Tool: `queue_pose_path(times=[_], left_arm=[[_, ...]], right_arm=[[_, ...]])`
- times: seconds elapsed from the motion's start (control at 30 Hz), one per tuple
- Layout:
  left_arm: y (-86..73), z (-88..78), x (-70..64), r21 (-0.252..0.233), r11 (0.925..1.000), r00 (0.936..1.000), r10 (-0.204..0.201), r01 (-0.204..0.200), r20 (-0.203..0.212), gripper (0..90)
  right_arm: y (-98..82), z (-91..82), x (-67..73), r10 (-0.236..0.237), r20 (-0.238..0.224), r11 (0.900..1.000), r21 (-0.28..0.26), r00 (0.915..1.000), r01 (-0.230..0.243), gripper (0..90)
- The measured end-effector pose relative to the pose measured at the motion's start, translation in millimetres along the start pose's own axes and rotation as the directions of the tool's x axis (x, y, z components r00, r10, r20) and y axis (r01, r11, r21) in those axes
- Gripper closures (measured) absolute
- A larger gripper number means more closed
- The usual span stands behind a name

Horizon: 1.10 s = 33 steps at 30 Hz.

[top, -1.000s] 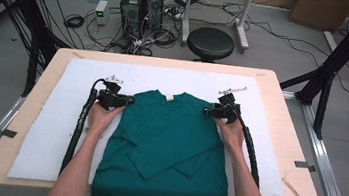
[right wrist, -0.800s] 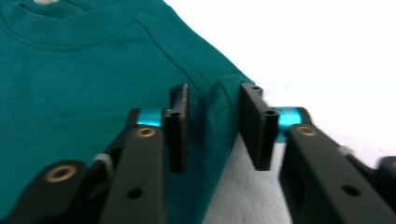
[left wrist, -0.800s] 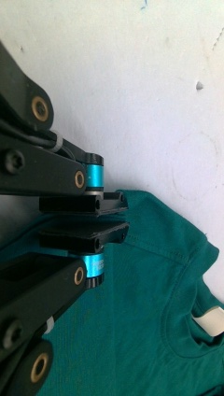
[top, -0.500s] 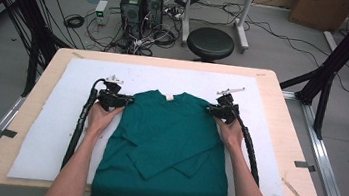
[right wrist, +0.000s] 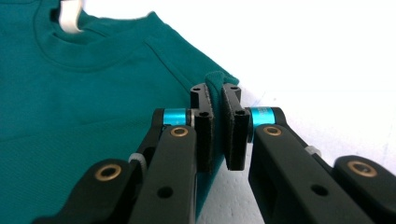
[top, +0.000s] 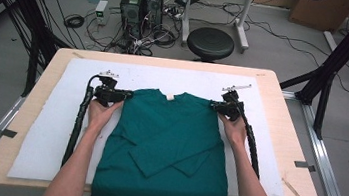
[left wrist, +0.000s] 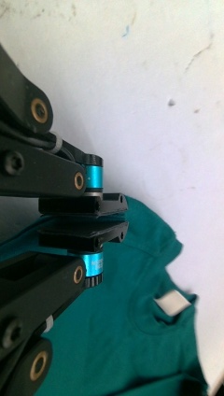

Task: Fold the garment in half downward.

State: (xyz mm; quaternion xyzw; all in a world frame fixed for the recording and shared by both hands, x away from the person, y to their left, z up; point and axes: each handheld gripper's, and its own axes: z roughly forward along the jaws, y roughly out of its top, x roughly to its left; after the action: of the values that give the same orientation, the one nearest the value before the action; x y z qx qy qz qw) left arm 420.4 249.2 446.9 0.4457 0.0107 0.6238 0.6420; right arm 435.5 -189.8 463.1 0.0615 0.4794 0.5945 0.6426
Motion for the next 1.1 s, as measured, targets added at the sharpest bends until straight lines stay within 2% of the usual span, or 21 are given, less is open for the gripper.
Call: queue_pose_path(times=[0.17,0.43,0.67,0.93,1.1], left_arm=[[9.0,-5.6,-2.5,0.008,0.9999,0.9996,0.010,-0.010,-0.028,84.7],[34.0,-16.6,-7.2,-0.035,0.9986,0.9977,0.036,-0.038,-0.057,84.6],[51.6,-23.7,-9.9,-0.084,0.9955,0.9976,0.041,-0.046,-0.056,84.6],[68.0,-31.1,-15.7,-0.139,0.9877,0.9961,0.064,-0.072,-0.062,84.6],[76.1,-36.2,-19.9,-0.172,0.9803,0.9934,0.085,-0.097,-0.076,84.6]], right_arm=[[14.7,-10.8,4.0,-0.011,-0.004,1.000,-0.023,0.9999,0.011,85.8],[31.9,-20.5,6.1,0.001,0.003,0.998,-0.057,1.0000,-0.001,85.7],[47.2,-29.1,4.2,-0.015,0.020,0.997,-0.074,0.9997,0.016,85.6],[56.7,-43.5,0.9,0.017,0.009,0.990,-0.140,0.9998,-0.016,85.6],[63.6,-52.0,2.1,0.001,0.017,0.985,-0.172,0.9999,0.001,85.6]])
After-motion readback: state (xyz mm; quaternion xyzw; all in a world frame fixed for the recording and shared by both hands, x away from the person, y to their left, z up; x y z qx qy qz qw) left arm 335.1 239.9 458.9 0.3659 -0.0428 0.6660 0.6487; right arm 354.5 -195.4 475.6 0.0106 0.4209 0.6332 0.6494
